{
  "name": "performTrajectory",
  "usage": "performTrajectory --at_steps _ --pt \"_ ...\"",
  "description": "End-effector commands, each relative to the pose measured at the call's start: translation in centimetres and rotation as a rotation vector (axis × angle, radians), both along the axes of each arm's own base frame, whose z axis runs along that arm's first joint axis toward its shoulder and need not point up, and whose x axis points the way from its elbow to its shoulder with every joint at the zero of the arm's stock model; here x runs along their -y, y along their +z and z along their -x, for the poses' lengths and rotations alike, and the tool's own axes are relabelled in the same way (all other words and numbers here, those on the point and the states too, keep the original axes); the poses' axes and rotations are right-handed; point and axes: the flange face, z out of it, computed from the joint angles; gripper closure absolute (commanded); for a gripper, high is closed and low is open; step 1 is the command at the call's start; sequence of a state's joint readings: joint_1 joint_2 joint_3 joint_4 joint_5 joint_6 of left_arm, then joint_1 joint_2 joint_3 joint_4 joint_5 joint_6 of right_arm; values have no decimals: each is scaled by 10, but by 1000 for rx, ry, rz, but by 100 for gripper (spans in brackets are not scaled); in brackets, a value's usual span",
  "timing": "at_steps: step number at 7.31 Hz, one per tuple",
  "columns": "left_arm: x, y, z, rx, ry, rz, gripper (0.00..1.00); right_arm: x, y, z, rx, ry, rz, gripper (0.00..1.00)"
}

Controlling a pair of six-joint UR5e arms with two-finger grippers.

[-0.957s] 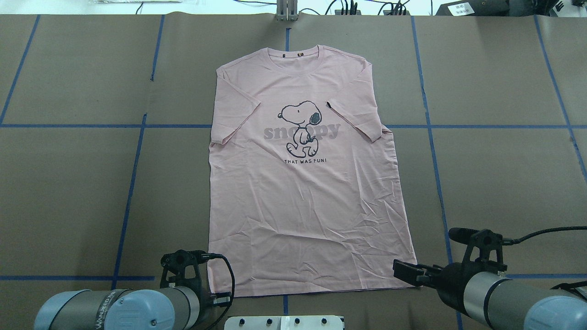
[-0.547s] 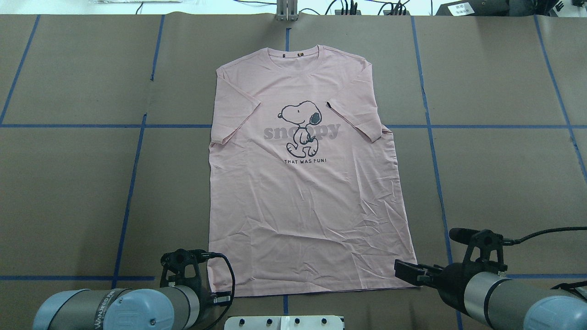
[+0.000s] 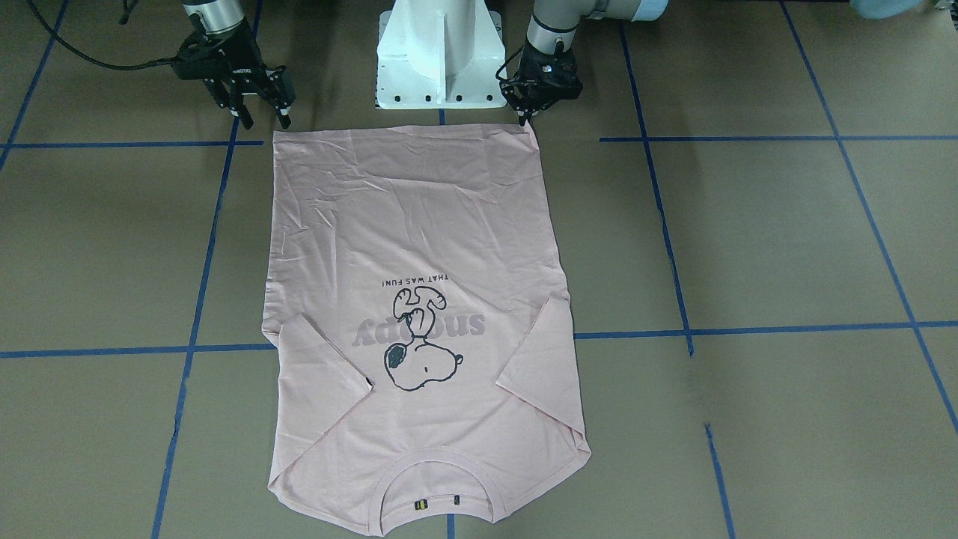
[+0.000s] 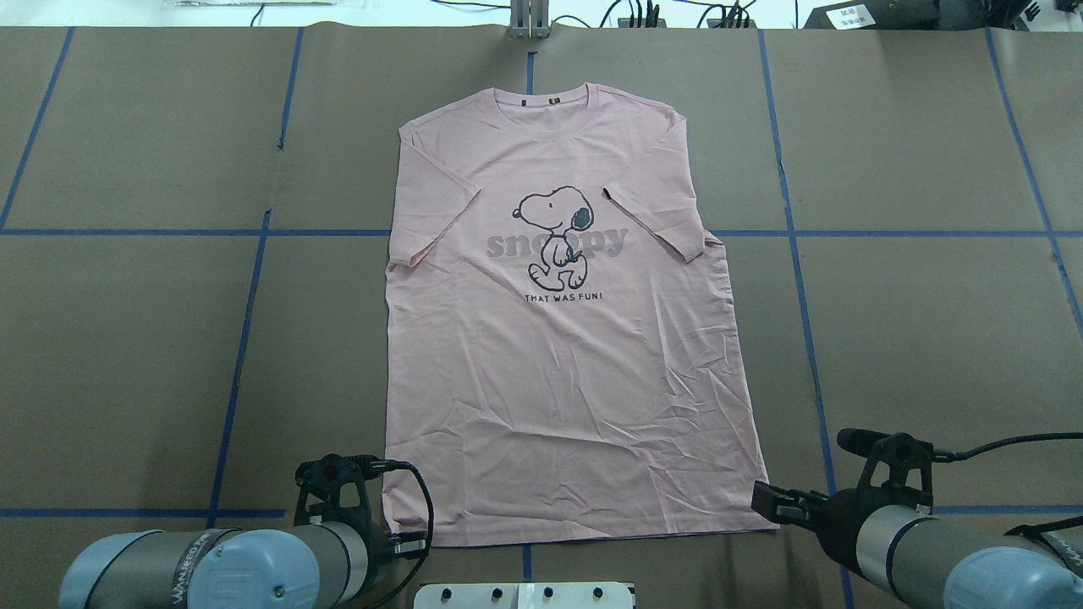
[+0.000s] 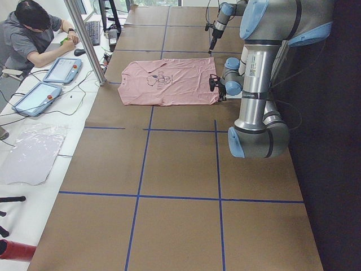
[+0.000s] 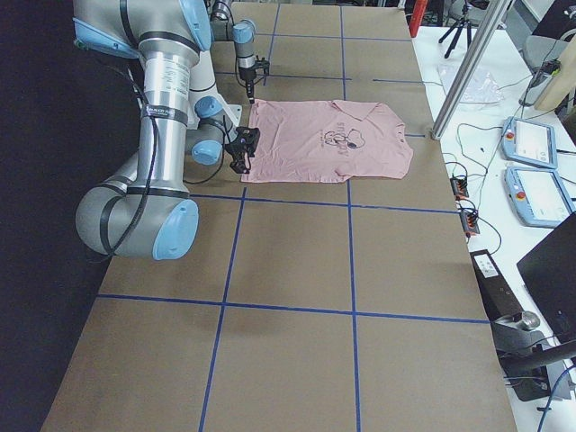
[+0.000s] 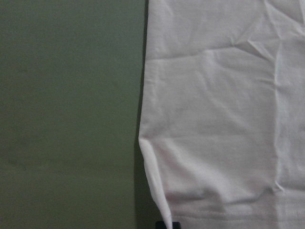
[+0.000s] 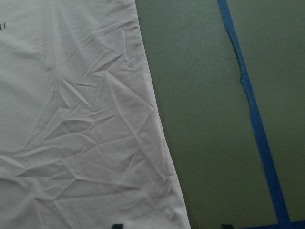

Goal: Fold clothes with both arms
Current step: 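Grasp the hem corners with both grippers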

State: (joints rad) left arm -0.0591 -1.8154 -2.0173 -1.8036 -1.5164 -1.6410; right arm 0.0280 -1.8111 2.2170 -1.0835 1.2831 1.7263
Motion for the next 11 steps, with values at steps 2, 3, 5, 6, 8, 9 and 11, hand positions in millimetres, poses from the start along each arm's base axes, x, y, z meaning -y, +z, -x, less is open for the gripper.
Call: performTrajectory --at_steps 2,3,5,6,8,9,11 --pt "3 -2 2 -3 -19 -15 100 -5 19 14 -38 1 -10 39" --pt "2 -2 2 -3 -18 -15 100 -4 19 23 -32 2 -11 39" --pt "5 -2 3 -3 -24 -16 100 -4 19 42 -25 13 -20 39" --pt "6 -2 3 -2 -25 -15 100 -10 20 44 -27 3 -23 39" --pt "5 -2 3 -2 -24 -15 100 -18 24 46 -35 -7 -27 41" --pt "5 -1 3 0 -24 -15 100 -22 26 46 -32 0 -11 42" --pt "5 0 3 1 -24 -15 100 -25 25 46 -31 1 -18 59"
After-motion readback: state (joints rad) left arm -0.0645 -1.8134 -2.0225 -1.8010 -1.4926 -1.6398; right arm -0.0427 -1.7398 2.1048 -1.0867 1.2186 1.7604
